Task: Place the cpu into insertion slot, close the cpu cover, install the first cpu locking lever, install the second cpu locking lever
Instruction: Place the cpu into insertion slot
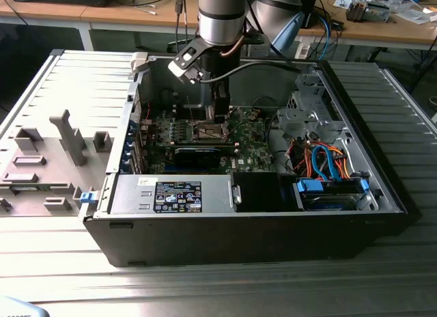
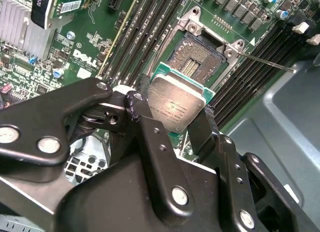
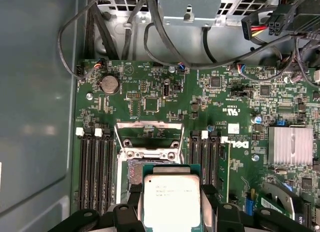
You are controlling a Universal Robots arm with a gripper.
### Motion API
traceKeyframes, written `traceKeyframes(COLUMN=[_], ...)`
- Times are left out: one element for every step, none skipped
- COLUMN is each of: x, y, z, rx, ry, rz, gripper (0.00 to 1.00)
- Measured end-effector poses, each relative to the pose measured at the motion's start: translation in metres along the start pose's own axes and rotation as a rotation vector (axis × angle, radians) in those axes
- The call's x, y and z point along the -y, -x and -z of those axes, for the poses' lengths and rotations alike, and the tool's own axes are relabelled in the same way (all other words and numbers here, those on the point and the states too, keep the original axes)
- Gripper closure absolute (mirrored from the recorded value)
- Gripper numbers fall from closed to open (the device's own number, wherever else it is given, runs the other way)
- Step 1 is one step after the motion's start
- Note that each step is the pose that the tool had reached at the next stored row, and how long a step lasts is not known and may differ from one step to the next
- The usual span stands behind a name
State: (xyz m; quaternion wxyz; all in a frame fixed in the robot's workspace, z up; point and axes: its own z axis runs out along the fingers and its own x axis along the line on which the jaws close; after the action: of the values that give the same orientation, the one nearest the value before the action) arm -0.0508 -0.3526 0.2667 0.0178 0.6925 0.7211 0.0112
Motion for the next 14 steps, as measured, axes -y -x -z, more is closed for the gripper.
traceKeyframes(x=[0.0002, 0.0002, 0.0004, 0.0004, 0.0004, 0.0004, 0.0005, 0.0006, 0.0007, 0.0007, 0.0008, 0.0008, 0.0009, 0.0010], y=[-0.0001, -0.0002, -0.0005, -0.0008, -0.0012, -0.0014, -0.0015, -0.0018, -0.0021, -0.0023, -0.0027, -0.0030, -0.0033, -0.0041], z=[-0.0008, -0.0013, -0.0021, -0.0029, -0.0037, -0.0042, -0.0045, -0.0056, -0.0065, -0.0070, -0.0077, -0.0082, -0.0087, -0.0098], rx=[-0.0001, 0.0000, 0.0001, 0.0000, -0.0001, -0.0001, -0.0001, -0.0001, 0.0000, 0.0001, 0.0001, 0.0001, 0.0001, -0.0001], ry=[0.0000, 0.0000, 0.0000, 0.0000, 0.0001, 0.0000, 0.0000, 0.0000, 0.0000, -0.0001, -0.0001, -0.0001, 0.0000, 0.0001], rz=[0.000, 0.000, 0.000, 0.000, 0.000, 0.000, 0.000, 0.000, 0.000, 0.000, 0.000, 0.000, 0.000, 0.000], gripper=[0.45, 0.45, 0.45, 0.45, 0.45, 0.45, 0.45, 0.45, 0.45, 0.45, 0.45, 0.45, 0.45, 0.45])
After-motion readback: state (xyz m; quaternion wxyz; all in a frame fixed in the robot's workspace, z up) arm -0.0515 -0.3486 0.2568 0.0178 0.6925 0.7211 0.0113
